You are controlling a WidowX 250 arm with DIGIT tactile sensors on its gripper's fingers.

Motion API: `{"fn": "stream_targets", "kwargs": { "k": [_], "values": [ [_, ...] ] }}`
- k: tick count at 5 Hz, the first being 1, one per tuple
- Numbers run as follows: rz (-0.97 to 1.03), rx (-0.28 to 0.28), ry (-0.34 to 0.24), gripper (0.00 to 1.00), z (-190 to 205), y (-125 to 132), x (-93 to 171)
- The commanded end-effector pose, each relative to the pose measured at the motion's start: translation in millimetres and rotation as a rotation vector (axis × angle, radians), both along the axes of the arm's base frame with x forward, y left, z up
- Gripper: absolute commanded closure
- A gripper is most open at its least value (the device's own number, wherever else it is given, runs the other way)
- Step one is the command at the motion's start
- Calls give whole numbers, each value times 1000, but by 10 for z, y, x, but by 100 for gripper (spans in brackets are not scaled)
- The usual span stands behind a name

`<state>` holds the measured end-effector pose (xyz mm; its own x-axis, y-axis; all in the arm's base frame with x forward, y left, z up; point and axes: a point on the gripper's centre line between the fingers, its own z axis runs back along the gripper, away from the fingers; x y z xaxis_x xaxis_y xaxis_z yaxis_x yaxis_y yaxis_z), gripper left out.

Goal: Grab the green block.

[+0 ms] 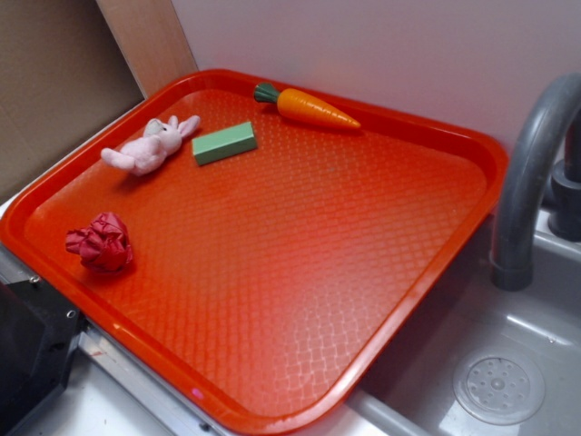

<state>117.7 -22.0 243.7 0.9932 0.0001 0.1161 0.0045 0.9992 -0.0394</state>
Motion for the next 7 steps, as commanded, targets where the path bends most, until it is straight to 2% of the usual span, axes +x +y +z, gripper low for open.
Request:
{"fn": "stream_targets", "kwargs": {
  "k": [1,2,4,5,6,7],
  "values": [
    [0,0,0,0,0,0,0],
    [-40,22,-75,0,-137,29,222],
    [-145,105,-246,0,-532,78,725],
    [-242,135,-313,0,-858,191,1055],
    [-375,97,-261,0,-1170,272,1408],
    [-433,57,-189,0,-1457,324,1591]
  ]
}}
